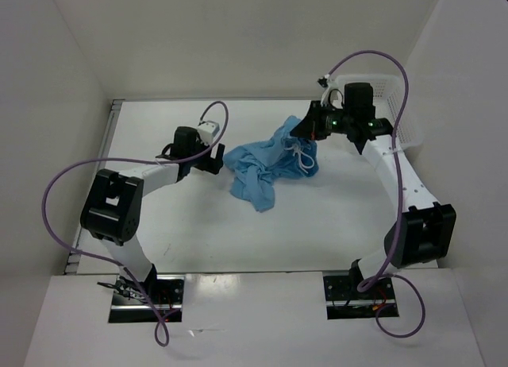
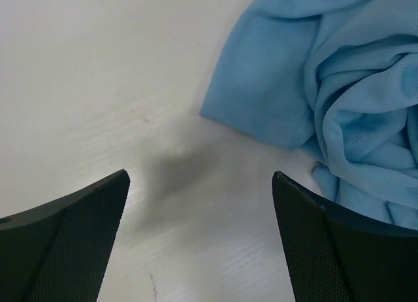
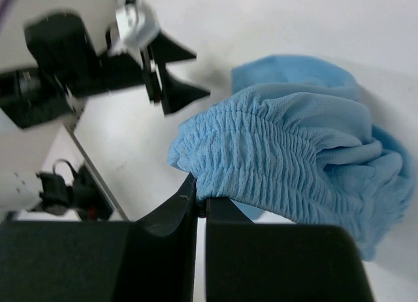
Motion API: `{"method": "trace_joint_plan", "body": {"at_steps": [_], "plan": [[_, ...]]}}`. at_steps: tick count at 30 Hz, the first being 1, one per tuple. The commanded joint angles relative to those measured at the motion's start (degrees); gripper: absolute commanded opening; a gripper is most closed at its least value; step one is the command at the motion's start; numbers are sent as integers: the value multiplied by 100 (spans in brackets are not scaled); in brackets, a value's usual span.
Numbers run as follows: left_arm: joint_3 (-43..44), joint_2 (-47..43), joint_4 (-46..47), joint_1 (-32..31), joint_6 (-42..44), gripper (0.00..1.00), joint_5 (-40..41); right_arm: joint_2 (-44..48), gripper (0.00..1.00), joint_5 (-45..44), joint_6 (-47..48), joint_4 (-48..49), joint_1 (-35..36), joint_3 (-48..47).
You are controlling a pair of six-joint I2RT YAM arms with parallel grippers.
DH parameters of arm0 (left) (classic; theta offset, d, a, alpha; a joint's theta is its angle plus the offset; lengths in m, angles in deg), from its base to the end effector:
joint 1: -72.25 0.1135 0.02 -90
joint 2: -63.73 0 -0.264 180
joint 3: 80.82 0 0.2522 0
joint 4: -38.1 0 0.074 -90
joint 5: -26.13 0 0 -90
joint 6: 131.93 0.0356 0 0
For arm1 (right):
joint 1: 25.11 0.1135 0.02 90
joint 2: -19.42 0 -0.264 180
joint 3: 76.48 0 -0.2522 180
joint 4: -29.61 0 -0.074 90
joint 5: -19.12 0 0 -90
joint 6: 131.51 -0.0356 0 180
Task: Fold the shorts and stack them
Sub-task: Flatten the shorts out
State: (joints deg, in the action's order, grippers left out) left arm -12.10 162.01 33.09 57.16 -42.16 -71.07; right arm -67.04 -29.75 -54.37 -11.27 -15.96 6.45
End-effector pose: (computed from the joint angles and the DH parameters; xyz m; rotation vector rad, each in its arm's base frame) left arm 0.3536 -0.1000 0.1883 0.3537 2.1544 -0.2889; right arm 0.3306 0.0770 0.3726 -0.3759 2.0677 0.9818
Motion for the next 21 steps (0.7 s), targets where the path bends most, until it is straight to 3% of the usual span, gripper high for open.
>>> {"method": "trace_joint_plan", "body": {"at_steps": [1, 12, 14, 19, 20, 21], "plan": [[488, 384, 390, -90, 23, 96, -387, 436, 0, 142, 907, -13, 114, 515], [2017, 1834, 136, -301, 23, 100, -414, 524, 0, -61, 1313, -75, 114, 930], [2273, 2063, -74, -354, 23, 95, -414, 524, 0, -61, 1313, -128, 114, 878], [2055, 2064, -987, -705, 23, 72, -519, 472, 0, -122, 1313, -128, 61, 816], [1915, 1985, -1042, -793, 23, 59, -597, 472, 0, -174, 1313, -128, 61, 764], [1670, 1889, -781, -1020, 23, 53, -285, 472, 0, -175, 1234, -58, -9, 763]]}}
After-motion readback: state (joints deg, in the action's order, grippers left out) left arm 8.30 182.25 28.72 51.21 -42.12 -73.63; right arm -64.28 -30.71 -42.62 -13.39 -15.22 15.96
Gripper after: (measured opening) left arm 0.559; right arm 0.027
